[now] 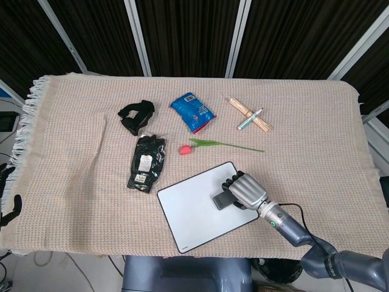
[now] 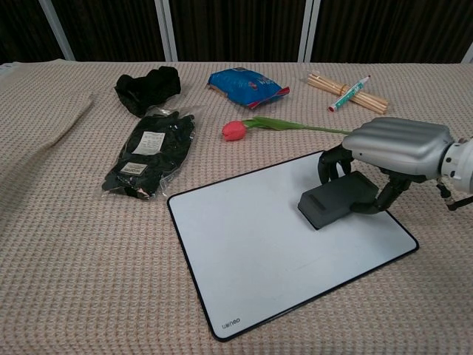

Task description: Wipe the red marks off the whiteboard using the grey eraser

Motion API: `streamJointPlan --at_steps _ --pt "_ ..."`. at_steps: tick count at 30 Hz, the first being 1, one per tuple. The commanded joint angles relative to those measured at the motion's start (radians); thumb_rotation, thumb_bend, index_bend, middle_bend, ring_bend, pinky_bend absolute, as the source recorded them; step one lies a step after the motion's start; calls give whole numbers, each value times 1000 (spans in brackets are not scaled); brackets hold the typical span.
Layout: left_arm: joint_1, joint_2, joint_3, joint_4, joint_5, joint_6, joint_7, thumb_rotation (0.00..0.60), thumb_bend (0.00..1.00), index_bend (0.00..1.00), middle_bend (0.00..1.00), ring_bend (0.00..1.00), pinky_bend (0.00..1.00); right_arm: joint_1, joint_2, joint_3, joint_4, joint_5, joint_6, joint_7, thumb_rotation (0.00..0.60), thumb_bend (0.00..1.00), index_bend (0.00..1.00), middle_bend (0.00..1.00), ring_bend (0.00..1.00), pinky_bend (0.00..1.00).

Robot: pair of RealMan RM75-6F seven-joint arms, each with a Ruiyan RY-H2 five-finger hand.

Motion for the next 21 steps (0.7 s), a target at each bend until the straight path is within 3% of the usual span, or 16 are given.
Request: streamJointPlan --at_steps 1,16,21 --pt "1 1 -1 1 0 1 -2 600 502 140 48 0 17 -7 7 -11 3 -5 3 1 600 407 518 528 469 333" --pt "-1 -9 2 0 10 7 14 600 502 140 47 0 17 -84 91 -125 -55 -119 90 18 600 407 520 528 469 333" --pt "2 -9 2 -1 12 12 14 600 502 140 48 0 17 -94 104 -128 -59 -146 115 1 600 407 520 529 469 333"
